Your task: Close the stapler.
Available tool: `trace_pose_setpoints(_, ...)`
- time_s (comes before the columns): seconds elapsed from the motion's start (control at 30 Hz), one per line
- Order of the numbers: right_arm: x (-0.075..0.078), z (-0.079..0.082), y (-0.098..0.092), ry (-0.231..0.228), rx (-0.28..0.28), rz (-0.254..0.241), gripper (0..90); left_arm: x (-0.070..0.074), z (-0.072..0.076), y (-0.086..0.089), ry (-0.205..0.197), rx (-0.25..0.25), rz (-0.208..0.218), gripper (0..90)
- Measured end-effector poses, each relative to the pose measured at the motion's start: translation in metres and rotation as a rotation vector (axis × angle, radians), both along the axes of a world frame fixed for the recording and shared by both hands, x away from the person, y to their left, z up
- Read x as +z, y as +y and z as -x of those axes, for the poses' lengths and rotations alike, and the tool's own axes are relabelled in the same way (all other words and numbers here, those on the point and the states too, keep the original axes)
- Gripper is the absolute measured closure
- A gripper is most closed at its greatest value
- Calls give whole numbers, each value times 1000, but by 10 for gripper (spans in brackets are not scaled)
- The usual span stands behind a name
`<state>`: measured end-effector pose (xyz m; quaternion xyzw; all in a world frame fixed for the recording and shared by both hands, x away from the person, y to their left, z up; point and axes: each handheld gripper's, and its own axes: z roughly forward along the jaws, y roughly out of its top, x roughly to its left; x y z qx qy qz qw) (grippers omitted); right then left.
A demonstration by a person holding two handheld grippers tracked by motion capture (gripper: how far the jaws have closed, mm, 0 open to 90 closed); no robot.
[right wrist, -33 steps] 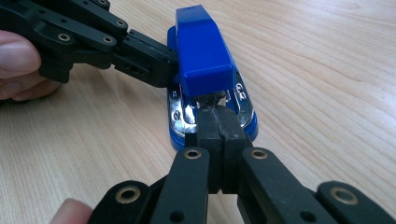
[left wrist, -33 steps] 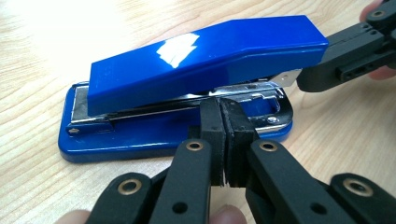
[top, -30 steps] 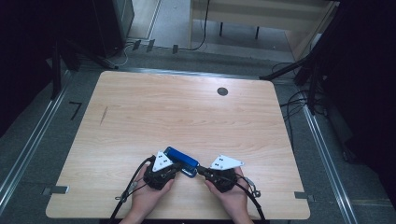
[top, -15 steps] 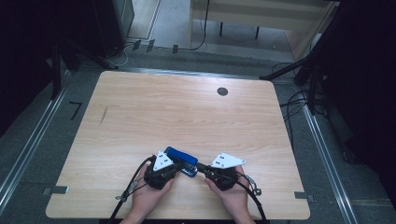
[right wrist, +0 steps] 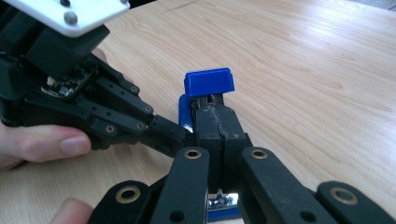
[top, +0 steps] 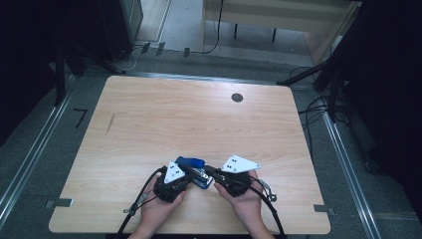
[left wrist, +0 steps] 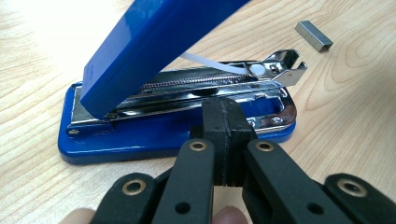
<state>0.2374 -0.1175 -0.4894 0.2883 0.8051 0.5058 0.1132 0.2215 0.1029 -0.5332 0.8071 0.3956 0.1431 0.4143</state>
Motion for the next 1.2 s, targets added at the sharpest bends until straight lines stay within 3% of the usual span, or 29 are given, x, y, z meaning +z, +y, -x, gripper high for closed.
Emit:
trace_pose_setpoints(0.9, 25, -15, 25, -42, 36, 14, 900, 0, 0, 0, -6, -4, -7, 900)
trace_pose_setpoints(1.2, 29, -21, 35, -44, 39, -6, 900, 0, 0, 0, -8, -5, -9, 900)
